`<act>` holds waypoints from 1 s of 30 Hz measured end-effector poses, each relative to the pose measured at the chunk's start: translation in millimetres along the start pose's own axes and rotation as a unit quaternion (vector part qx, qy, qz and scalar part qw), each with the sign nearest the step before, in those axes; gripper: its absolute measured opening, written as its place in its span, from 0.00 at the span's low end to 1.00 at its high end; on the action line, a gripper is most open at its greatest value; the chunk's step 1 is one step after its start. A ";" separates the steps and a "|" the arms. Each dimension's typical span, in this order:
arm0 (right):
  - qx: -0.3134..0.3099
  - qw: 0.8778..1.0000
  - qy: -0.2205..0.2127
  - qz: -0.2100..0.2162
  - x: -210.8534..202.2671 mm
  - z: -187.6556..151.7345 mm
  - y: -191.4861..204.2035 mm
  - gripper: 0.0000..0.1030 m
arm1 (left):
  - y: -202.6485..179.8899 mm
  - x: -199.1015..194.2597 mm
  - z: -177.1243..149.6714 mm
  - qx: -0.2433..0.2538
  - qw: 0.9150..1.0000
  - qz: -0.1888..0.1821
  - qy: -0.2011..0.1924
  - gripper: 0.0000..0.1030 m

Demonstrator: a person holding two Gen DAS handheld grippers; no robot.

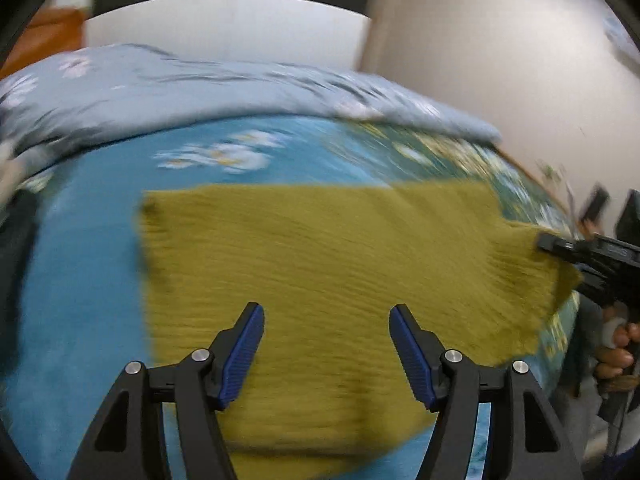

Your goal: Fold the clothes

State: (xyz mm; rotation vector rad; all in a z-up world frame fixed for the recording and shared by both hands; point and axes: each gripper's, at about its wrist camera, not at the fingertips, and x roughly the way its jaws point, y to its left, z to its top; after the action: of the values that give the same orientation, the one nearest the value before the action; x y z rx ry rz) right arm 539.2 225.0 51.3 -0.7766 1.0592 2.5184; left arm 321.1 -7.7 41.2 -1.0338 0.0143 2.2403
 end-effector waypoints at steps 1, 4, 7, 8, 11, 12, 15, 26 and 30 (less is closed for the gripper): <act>-0.024 1.000 0.004 0.005 9.9 5.3 21.7 0.20 | 15.5 -5.6 2.3 -0.019 1.000 0.007 -0.006 0.67; -0.088 0.995 0.020 0.033 28.0 3.1 76.1 0.20 | 53.4 -17.8 2.7 -0.066 0.997 0.025 -0.020 0.67; -0.159 0.983 0.040 0.083 42.8 -15.0 129.1 0.20 | 83.4 -26.3 -3.9 -0.094 0.994 0.047 -0.027 0.67; -0.190 0.974 0.052 0.108 47.8 -27.4 149.0 0.20 | 92.8 -29.1 -7.3 -0.104 0.993 0.054 -0.027 0.67; -0.256 0.952 0.092 0.139 62.3 -65.3 185.8 0.19 | 110.8 -32.8 -15.3 -0.125 0.990 0.064 -0.025 0.67; -0.267 0.946 0.109 0.146 69.7 -76.8 191.7 0.19 | 115.8 -33.2 -17.2 -0.132 0.989 0.067 -0.024 0.67; -0.270 0.939 0.150 0.149 91.9 -100.2 197.6 0.19 | 126.7 -34.2 -21.3 -0.150 0.986 0.067 -0.022 0.67; -0.297 0.925 0.195 0.133 114.7 -131.6 202.2 0.30 | 114.7 -25.8 -13.0 -0.153 0.988 0.011 -0.021 0.67; -0.268 0.921 0.202 0.196 95.6 -126.6 185.9 0.41 | 97.7 -22.2 0.8 -0.144 0.988 -0.045 -0.031 0.71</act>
State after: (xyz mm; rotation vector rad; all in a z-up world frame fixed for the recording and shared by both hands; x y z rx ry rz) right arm 421.8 12.1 26.8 -1.4044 0.6715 3.1403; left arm 275.2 -96.3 32.2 -1.0890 -0.3869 2.2323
